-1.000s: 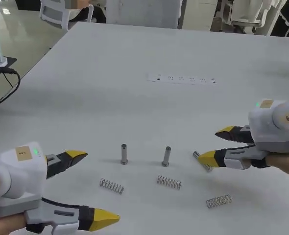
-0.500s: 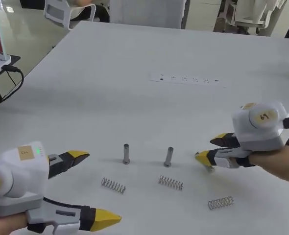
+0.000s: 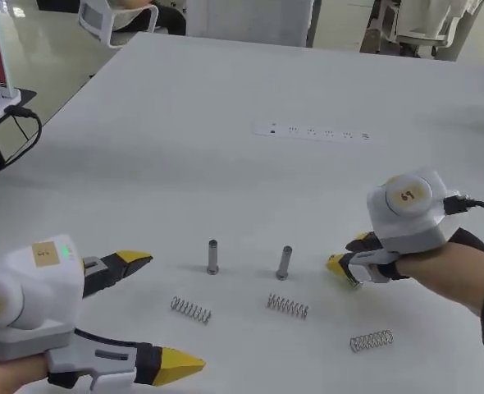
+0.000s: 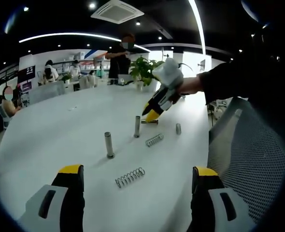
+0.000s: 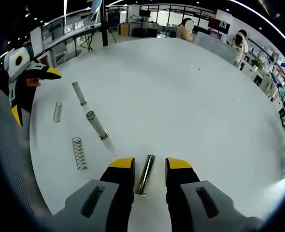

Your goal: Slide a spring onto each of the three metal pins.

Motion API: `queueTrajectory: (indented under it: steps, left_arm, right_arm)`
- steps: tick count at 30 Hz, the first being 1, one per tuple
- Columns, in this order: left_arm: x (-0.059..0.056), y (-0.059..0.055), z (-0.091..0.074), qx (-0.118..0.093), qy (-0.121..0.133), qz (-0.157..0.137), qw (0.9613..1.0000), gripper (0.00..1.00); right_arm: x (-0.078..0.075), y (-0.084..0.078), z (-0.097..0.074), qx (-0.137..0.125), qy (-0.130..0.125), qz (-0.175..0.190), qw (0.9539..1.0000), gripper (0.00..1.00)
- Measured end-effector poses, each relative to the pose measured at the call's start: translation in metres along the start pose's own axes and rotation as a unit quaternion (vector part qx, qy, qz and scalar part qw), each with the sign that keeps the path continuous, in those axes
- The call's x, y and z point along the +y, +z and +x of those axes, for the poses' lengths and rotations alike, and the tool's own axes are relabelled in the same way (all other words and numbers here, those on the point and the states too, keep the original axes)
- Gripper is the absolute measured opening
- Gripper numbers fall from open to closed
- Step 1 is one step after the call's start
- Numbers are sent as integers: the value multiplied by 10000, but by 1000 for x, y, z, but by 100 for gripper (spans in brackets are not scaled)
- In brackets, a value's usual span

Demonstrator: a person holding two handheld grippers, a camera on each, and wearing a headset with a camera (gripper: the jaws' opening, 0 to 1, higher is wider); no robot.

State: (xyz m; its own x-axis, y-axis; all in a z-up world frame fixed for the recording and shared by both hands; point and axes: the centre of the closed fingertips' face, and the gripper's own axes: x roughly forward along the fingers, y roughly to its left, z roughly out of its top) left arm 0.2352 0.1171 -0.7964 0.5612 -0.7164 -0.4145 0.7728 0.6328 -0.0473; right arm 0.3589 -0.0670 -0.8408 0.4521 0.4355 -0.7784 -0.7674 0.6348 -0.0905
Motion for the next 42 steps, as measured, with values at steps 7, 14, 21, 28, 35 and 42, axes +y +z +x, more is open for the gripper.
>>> queueTrajectory:
  steps: [7, 14, 21, 28, 35, 42]
  left_arm:
    - [-1, -1, 1, 8, -27, 3, 10000, 89]
    - [0, -1, 0, 4, -18, -5, 10000, 88]
    - [2, -2, -1, 3, -10, -28, 10000, 88]
    - [2, -4, 0, 30, -14, -45, 10000, 87]
    - [3, -4, 0, 36, -5, -56, 10000, 86]
    - [3, -7, 0, 69, -11, -70, 10000, 85]
  right_arm:
    - [-2, -2, 5, 172, -65, 33, 9998, 21]
    - [-1, -2, 7, 270, -30, 97, 9996, 17]
    - [-1, -6, 10, 390, -27, 142, 9991, 14]
    - [-2, -8, 13, 455, 6, 202, 9988, 11]
    - [1, -7, 15, 526, 48, 316, 9981, 7]
    - [0, -7, 15, 546, 18, 465, 9974, 7]
